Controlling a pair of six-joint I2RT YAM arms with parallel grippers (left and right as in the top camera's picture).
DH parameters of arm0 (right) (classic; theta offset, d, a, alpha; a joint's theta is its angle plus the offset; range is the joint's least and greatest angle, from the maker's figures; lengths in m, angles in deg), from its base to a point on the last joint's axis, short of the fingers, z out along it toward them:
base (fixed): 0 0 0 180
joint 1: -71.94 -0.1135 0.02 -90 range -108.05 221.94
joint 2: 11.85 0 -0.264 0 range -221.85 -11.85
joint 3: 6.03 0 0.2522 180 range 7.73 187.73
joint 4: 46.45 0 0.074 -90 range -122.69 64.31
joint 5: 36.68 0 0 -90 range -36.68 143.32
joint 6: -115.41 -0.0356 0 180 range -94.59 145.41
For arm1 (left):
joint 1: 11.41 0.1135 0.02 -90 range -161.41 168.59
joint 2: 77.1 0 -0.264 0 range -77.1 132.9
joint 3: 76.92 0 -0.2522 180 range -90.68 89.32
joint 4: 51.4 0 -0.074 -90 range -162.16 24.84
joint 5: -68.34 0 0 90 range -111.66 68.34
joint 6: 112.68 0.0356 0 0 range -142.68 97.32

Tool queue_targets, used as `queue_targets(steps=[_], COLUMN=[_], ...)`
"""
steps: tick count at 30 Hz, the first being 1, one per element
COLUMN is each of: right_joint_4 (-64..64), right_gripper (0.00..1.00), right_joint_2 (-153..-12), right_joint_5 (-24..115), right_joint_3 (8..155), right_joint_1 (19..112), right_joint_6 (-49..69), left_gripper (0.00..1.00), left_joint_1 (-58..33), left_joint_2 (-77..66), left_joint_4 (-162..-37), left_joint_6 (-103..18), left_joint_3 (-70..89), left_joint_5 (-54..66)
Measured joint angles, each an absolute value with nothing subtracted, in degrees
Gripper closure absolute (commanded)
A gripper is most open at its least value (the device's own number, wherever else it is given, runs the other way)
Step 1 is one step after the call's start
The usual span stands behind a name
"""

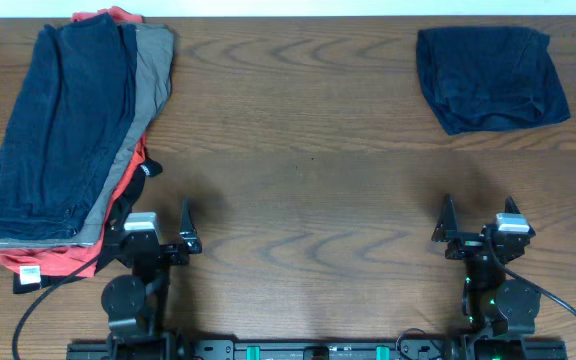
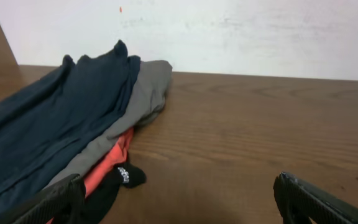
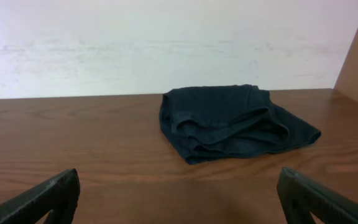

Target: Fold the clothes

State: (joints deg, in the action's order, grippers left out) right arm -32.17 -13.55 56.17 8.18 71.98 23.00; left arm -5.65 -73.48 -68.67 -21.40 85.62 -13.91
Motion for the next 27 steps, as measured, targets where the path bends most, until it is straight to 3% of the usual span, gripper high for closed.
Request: queue_targets(steps=[13,20,27], right_joint_4=[-33.0,-28.3,-11.8], right_gripper=[0.01,0.01,0.01], right_joint_2=[-30.1,-50.2,-72.8], right_joint_5=[55.0,51.7,46.5], right_joint_3=[24.1,41.6,63.6], right_joint_1=[72.0,72.0,72.0], right_joint_6=[23.6,24.6,24.9], left_gripper=[0.02,0.02,0.02], left_joint_1=[-5.6,-5.5,-4.7], left_joint_2=[-42.3,-24.3,-6.0], left_joint_4=[-72.8,-93.6,-116.6], left_joint_6=[-21.7,-22.5,-20.7], left_joint_3=[59.5,33.6,6.1], left_joint_5=[-13.8,-13.5,-13.3])
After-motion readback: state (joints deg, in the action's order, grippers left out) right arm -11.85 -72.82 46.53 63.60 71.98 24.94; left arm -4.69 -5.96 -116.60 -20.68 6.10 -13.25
